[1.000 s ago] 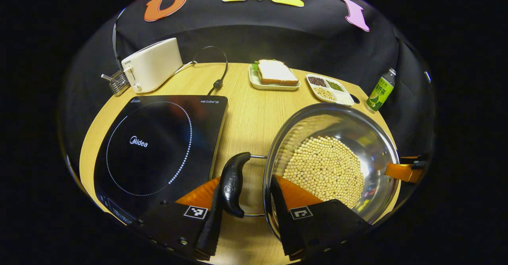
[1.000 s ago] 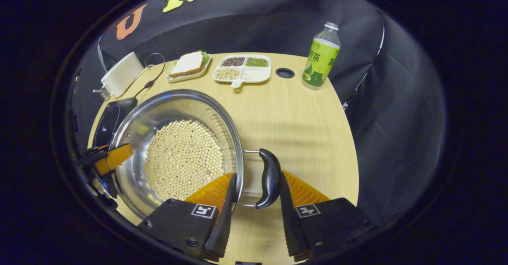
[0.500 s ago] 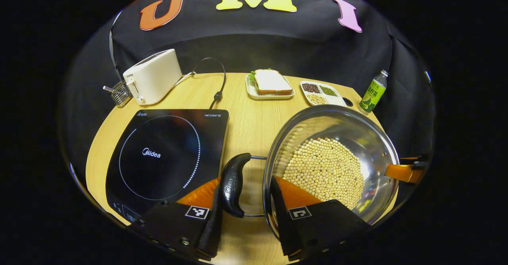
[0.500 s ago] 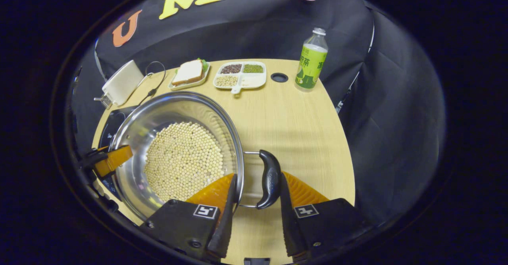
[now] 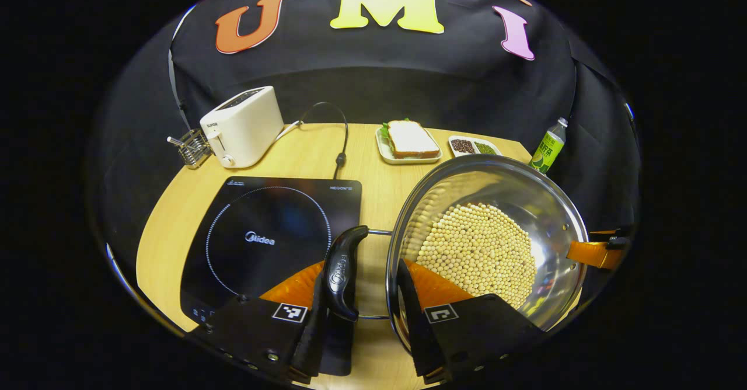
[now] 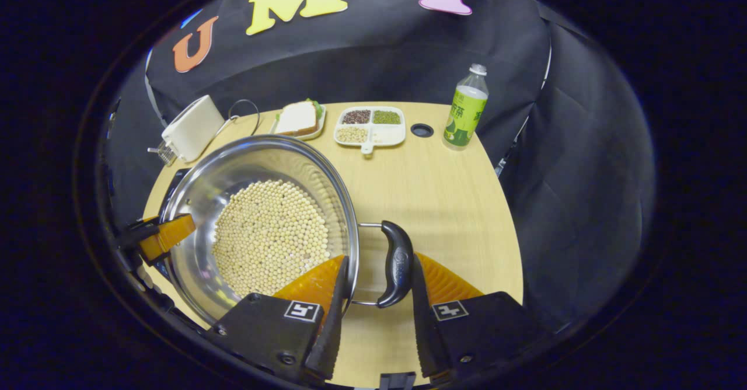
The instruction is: First push the handle of the pot to place it horizontally, then grasp the pot with both hands and set it on the induction cooktop.
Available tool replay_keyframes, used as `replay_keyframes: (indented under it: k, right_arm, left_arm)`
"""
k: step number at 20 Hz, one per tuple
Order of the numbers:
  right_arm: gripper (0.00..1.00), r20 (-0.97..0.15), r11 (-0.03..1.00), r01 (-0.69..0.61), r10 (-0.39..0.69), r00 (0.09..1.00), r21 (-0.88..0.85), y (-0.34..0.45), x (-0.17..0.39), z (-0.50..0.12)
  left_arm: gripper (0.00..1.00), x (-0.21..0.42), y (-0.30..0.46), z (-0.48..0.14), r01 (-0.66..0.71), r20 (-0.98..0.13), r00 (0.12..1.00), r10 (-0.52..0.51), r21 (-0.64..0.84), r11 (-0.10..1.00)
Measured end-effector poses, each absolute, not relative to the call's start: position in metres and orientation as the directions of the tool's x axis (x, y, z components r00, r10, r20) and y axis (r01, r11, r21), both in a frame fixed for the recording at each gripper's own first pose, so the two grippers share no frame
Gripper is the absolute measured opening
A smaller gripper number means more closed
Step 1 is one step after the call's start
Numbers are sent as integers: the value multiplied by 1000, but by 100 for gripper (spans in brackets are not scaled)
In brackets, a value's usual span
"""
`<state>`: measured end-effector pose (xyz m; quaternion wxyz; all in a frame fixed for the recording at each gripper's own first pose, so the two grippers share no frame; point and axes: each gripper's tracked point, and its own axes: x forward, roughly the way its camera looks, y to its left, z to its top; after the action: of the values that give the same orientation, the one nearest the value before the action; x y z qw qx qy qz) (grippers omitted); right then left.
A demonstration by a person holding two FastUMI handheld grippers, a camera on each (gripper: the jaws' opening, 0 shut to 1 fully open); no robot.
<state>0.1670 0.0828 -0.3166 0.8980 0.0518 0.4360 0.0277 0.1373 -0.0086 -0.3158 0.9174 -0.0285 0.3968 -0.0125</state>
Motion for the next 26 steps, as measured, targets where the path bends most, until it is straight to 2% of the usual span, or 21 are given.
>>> replay_keyframes:
  k: [11, 12, 14, 26]
  right_arm:
    - [53, -763, 989, -34, 133, 633, 144, 174, 173, -288]
    - [56, -765, 989, -36, 134, 630, 144, 184, 173, -288]
    - [53, -770, 989, -42, 139, 623, 144, 203, 174, -288]
    - [53, -789, 988, -74, 150, 596, 132, 300, 193, -298]
  left_arm:
    - [58, 139, 80, -295, -26, -707, 707, -1, -27, 999]
    - [58, 140, 89, -295, -24, -707, 707, 0, -24, 999]
    - [58, 139, 105, -295, -27, -711, 703, 5, -19, 999]
    - [58, 149, 196, -319, -86, -738, 673, 47, -15, 996]
